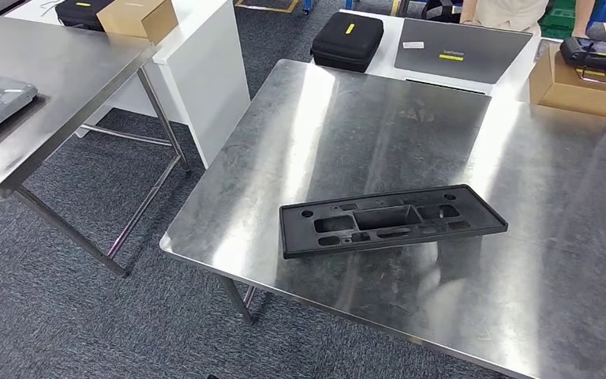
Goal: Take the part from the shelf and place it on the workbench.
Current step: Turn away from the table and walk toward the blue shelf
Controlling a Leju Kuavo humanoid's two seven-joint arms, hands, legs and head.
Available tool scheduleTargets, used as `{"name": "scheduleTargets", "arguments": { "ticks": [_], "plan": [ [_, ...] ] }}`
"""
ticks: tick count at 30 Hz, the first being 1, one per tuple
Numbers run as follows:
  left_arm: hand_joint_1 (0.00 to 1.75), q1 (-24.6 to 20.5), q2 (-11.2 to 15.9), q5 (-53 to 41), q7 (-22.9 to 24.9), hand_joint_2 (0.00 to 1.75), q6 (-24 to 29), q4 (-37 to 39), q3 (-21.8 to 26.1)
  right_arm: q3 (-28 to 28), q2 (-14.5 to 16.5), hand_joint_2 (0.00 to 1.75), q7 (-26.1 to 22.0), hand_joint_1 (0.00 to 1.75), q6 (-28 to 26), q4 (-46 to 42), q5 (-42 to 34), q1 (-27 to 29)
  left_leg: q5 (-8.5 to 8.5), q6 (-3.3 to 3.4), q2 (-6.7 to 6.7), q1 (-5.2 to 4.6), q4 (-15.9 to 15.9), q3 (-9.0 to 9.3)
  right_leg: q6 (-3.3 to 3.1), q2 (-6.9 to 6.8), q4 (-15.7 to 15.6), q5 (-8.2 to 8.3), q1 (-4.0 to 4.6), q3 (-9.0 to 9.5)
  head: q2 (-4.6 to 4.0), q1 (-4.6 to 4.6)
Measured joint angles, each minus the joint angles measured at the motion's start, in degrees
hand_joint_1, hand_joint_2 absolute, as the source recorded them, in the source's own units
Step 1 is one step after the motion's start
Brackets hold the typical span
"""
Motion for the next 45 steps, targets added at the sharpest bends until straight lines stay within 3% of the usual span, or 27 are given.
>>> {"name": "scheduleTargets", "arguments": {
  "ticks": [2, 6, 12, 16, 18, 26, 28, 30, 31, 32, 33, 34, 35, 36, 37, 38, 39, 40, 41, 42, 44, 45],
  "plan": [
    [0.0, 0.0, 0.0, -0.1, -0.1, 0.0, 0.0, 0.0, 0.0, 0.0, 0.0, 1.75, 0.3, 0.0, -0.2, 0.0, -0.1, 0.0, -0.08, -0.53, 0.0, 0.0, 0.0, 0.0, -0.01, 0.0, 0.0, -0.01, 0.06, -0.04, 0.0, 0.01],
    [0.0, -0.1, -0.1, -0.4, -0.1, 0.0, -0.1, 0.0, -0.2, 0.0, 0.2, 0.0, 1.0, 0.0, -1.0, 0.0, -0.3, 0.0, -0.2, -0.43, -0.01, -0.33, 0.1, -0.12, 0.04, 0.0, 0.0, -0.01, -0.19, -0.1, 0.0, 0.01],
    [0.0, -0.1, 0.0, -0.7, -0.1, 0.0, -0.2, 0.0, -0.6, 0.0, 0.7, 0.0, 1.9, 0.0, -2.0, 0.0, -0.3, 0.0, -0.77, 0.44, -0.01, -0.53, 1.0, -0.51, 0.34, 0.0, -0.1, -0.02, -0.67, 0.06, 0.0, -0.04],
    [0.0, -0.2, -0.1, -0.7, -0.1, 0.0, -0.1, 0.0, -0.9, 0.0, 0.9, 0.0, 2.0, 0.0, -2.0, 0.0, -0.2, 0.0, -0.45, 1.53, 0.25, -0.48, 0.1, -0.02, 1.28, 0.19, -0.3, -0.06, -0.64, 0.32, 0.0, -0.02],
    [0.0, -0.2, -0.1, -0.7, -0.1, 0.0, -0.1, 0.0, -1.0, 0.0, 0.9, 0.0, 2.0, 0.0, -2.0, 0.0, -0.2, 0.0, 0.04, 1.95, 0.6, -0.24, -1.0, 0.54, 1.38, 0.22, 0.2, -0.39, -0.57, 0.44, 0.0, 0.04],
    [0.0, -0.2, -0.2, -0.7, -0.1, 0.0, -0.1, 0.0, -1.0, 0.0, 0.9, 0.0, 2.0, 0.0, -2.0, 0.0, -0.2, 0.0, 0.1, 2.06, 0.73, -0.29, -1.2, 0.67, 1.28, 0.23, 0.8, -0.85, -0.56, 0.14, 0.0, 0.09],
    [0.0, -0.2, -0.2, -0.7, -0.1, 0.0, -0.1, 0.0, -1.0, 0.0, 0.9, 0.0, 2.0, 0.0, -2.0, 0.0, -0.2, 0.0, 0.17, 2.26, 0.89, -0.29, -1.4, 0.71, 1.0, 0.26, 2.7, -2.04, -0.52, -0.85, 0.0, 0.15],
    [0.0, -0.3, -0.2, -0.7, -0.1, 0.0, -0.1, 0.0, -1.0, 0.0, 0.8, 0.0, 2.0, 0.0, -2.0, 0.0, -0.2, 0.0, 0.19, 2.43, 1.4, -0.33, -1.4, 0.64, 0.61, 0.3, 9.4, -5.2, -0.55, -4.35, 0.0, 0.28],
    [0.0, -0.3, -0.3, -0.7, -0.2, 0.0, -0.1, 0.0, -1.0, 0.0, 0.8, 0.0, 2.0, 0.0, -2.0, 0.0, -0.2, 0.2, 0.15, 2.39, 1.98, -0.34, -1.3, 0.59, 1.0, 0.25, 11.5, -5.81, -0.62, -5.54, 0.0, 0.34],
    [0.0, -0.3, -0.3, -0.7, -0.2, 0.0, -0.1, 0.0, -1.0, 0.0, 0.8, 0.0, 2.0, 0.0, -2.0, 0.0, -0.2, 0.2, -0.13, 1.99, 2.92, -0.53, -0.9, 0.59, 1.53, -1.26, 10.0, -4.74, -0.67, -4.97, 0.0, 0.46],
    [0.0, -0.4, -0.4, -0.6, -0.3, 0.0, 0.0, -0.1, -1.0, 0.0, 0.7, 0.0, 2.0, 0.0, -2.0, 0.0, -0.2, 0.3, -0.56, 1.25, 4.17, -0.52, -0.5, 0.85, 1.47, -1.9, 6.7, -2.76, -0.85, -3.47, 0.0, 0.41],
    [0.0, -0.4, -0.4, -0.6, -0.3, 0.0, 0.0, -0.1, -1.0, 0.0, 0.7, 0.0, 2.0, 0.0, -2.0, 0.0, -0.2, 0.3, -1.34, 0.32, 4.41, -0.41, 0.2, 1.04, 1.32, -2.39, 2.7, -0.53, -1.04, -1.57, 0.0, 0.32],
    [0.0, -0.5, -0.4, -0.6, -0.4, 0.0, 0.0, -0.1, -1.0, 0.0, 0.8, 0.0, 2.0, 0.0, -2.0, 0.0, -0.2, 0.2, -2.77, -0.61, 3.6, -0.29, 1.6, 0.96, 0.52, -2.63, -0.1, 0.98, -1.19, -0.28, 0.0, 0.21],
    [0.0, -0.5, -0.4, -0.6, -0.4, 0.0, 0.0, -0.2, -1.0, 0.0, 0.8, 0.0, 2.0, 0.0, -2.1, 0.0, -0.2, 0.1, -4.69, -1.21, 2.08, 0.01, 3.7, 0.38, -0.37, -1.2, 0.0, 1.26, -1.32, -0.38, 0.0, -0.01],
    [0.0, -0.4, -0.4, -0.6, -0.4, 0.0, 0.0, -0.2, -1.0, 0.0, 0.9, 0.0, 2.0, 0.0, -2.1, 0.0, -0.2, 0.1, -7.02, -1.5, 0.02, 0.14, 7.0, -0.93, -0.68, -0.41, 0.0, 1.47, -1.28, -0.53, 0.0, -0.1],
    [0.0, -0.4, -0.3, -0.6, -0.5, 0.0, 0.1, -0.2, -1.0, 0.0, 0.9, 0.0, 2.0, 0.0, -2.2, 0.0, -0.3, 0.1, -9.27, -1.57, -1.11, 0.18, 10.9, -2.56, -0.92, 0.45, 0.0, 1.64, -1.18, -0.74, 0.0, -0.15],
    [0.0, -0.3, -0.3, -0.6, -0.5, 0.0, 0.1, -0.2, -1.0, 0.0, 0.9, 0.0, 2.0, 0.0, -2.2, 0.0, -0.3, 0.1, -10.79, -1.55, -1.53, 0.18, 14.3, -4.04, -1.05, 1.34, 0.0, 1.74, -1.06, -0.9, 0.0, -0.2],
    [0.0, -0.3, -0.2, -0.6, -0.5, 0.0, 0.1, -0.2, -1.0, 0.0, 0.9, 0.0, 2.0, 0.0, -2.2, 0.0, -0.3, 0.1, -11.19, -1.46, -1.65, 0.19, 16.3, -4.89, -1.13, 2.22, 0.1, 1.8, -0.96, -0.96, 0.0, -0.23],
    [0.0, -0.3, -0.2, -0.6, -0.5, 0.0, 0.2, -0.2, -1.0, 0.0, 0.9, 0.0, 2.0, 0.0, -2.2, 0.0, -0.3, 0.2, -10.33, -1.27, -1.75, 0.19, 16.1, -4.72, -1.16, 3.12, 0.1, 1.83, -0.89, -0.94, 0.0, -0.24],
    [0.0, -0.3, -0.2, -0.6, -0.5, 0.0, 0.2, -0.2, -1.0, 0.0, 0.9, 0.0, 2.0, 0.0, -2.2, 0.0, -0.3, 0.2, -8.46, -0.99, -2.08, 0.2, 13.6, -3.47, -1.18, 4.06, 0.1, 1.85, -0.85, -0.84, 0.0, -0.26],
    [0.0, -0.3, -0.2, -0.6, -0.6, 0.0, 0.3, -0.2, -1.0, 0.0, 1.0, 0.0, 2.0, 0.0, -2.3, 0.0, -0.3, 0.2, -4.34, -0.16, -4.59, 0.24, 5.7, 0.38, -1.08, 5.8, 0.1, 1.88, -0.78, -0.71, 0.0, -0.25],
    [0.0, -0.3, -0.1, -0.7, -0.6, 0.0, 0.4, -0.2, -1.0, 0.0, 1.1, 0.0, 2.0, 0.0, -2.3, 0.0, -0.3, 0.1, -3.21, 0.23, -5.87, 0.23, 2.7, 1.78, -0.88, 6.55, 0.1, 1.93, -0.77, -0.81, 0.0, -0.27]
  ]
}}
